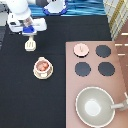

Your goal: Take the lid off the pot, put the pot on the plate, and use the tool to push the pot to the front of the table.

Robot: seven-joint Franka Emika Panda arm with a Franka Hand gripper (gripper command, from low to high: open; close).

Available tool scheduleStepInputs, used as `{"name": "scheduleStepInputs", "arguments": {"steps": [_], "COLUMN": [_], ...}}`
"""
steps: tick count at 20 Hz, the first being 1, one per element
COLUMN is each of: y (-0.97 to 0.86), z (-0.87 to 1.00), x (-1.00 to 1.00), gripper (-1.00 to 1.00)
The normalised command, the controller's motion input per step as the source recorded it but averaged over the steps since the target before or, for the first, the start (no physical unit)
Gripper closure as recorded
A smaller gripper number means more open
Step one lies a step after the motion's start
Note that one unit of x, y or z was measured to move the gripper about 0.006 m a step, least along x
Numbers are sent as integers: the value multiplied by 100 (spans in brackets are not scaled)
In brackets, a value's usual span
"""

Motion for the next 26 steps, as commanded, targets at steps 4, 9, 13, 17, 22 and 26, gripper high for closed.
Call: {"name": "scheduleStepInputs", "arguments": {"steps": [4,9,13,17,22,26], "y": [37,0,-20,-5,0,0], "z": [-68,-70,-53,-14,1,5], "x": [-61,-25,2,63,96,99], "gripper": [100,100,100,100,100,100]}}
